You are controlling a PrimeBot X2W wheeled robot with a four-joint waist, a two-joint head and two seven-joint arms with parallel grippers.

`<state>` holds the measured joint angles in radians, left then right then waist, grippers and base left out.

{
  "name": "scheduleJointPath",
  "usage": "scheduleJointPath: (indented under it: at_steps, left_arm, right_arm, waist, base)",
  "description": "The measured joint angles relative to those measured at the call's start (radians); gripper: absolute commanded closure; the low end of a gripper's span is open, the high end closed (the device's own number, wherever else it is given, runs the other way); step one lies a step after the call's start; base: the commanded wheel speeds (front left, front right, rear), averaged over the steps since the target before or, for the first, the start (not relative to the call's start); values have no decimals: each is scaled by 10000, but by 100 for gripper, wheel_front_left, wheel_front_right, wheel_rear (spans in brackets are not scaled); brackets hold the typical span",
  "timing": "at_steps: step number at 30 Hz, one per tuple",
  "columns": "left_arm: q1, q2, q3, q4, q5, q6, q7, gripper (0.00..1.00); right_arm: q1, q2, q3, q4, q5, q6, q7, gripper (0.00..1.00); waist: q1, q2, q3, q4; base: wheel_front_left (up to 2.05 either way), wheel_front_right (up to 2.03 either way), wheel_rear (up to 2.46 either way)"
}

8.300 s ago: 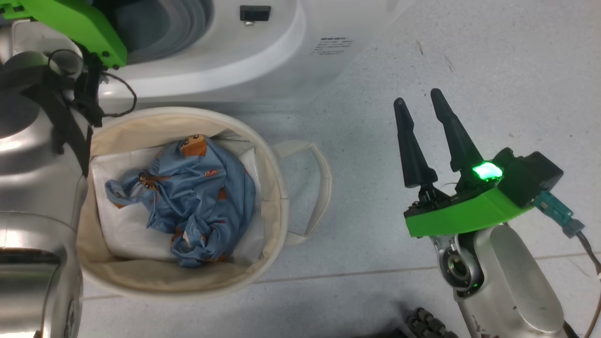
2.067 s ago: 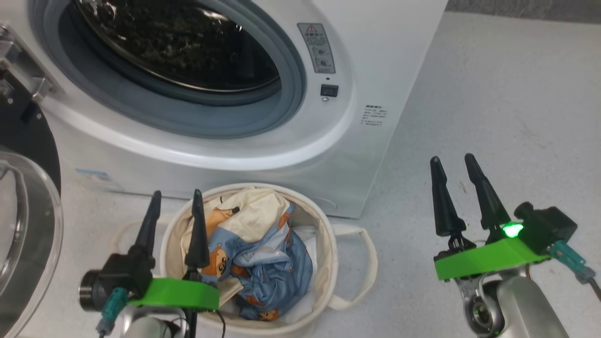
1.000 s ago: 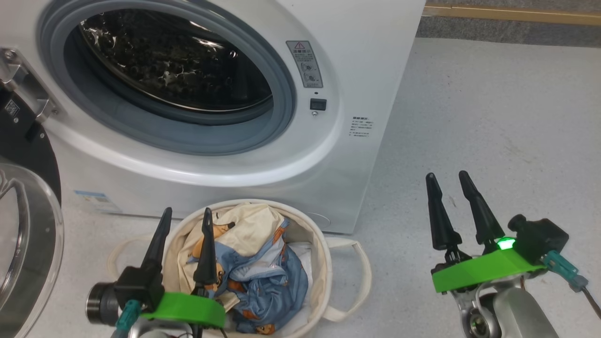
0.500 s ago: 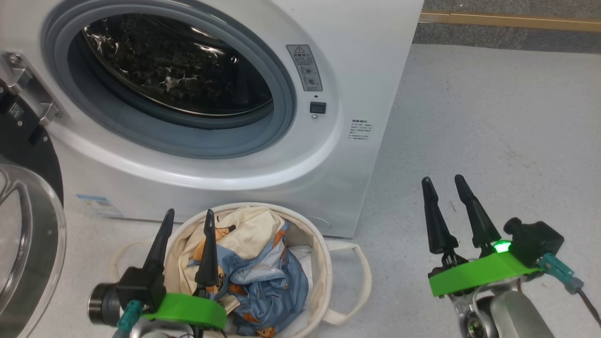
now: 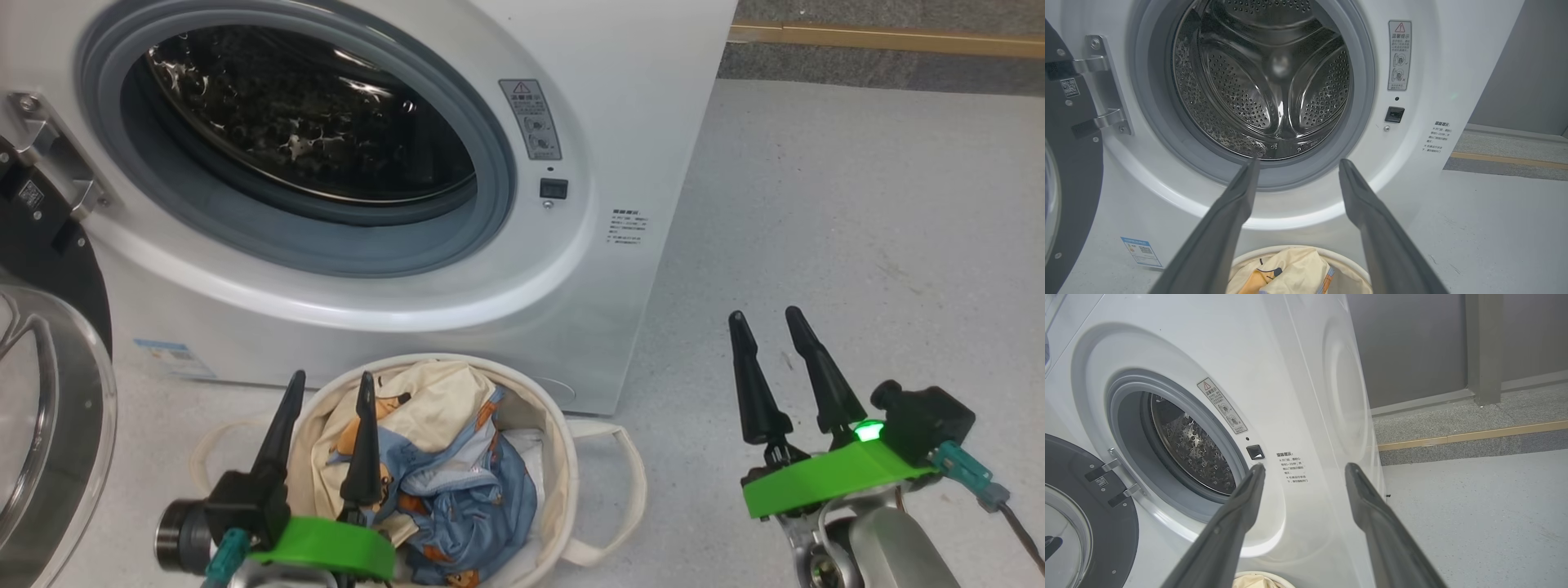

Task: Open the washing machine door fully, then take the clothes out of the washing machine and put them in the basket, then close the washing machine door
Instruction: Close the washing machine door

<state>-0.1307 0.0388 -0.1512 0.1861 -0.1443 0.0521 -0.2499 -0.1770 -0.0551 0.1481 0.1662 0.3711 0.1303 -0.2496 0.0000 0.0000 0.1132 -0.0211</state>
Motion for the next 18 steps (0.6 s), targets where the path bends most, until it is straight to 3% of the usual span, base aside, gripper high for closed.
scheduleJointPath:
  at_steps: [11, 18]
  left_arm:
    - [39, 2, 8, 115, -401, 8, 0, 0]
    - [-13, 0, 0, 117, -527, -6, 0, 0]
  right_arm:
    - [-2, 0, -19, -8, 0, 0, 0, 0]
    - [-6, -2, -71, -12, 0, 0, 0, 0]
  waist:
    - [0, 0, 232, 31]
    - [0, 0, 319, 66]
  base:
    - [-3, 2, 1]
    - [-100, 46, 54]
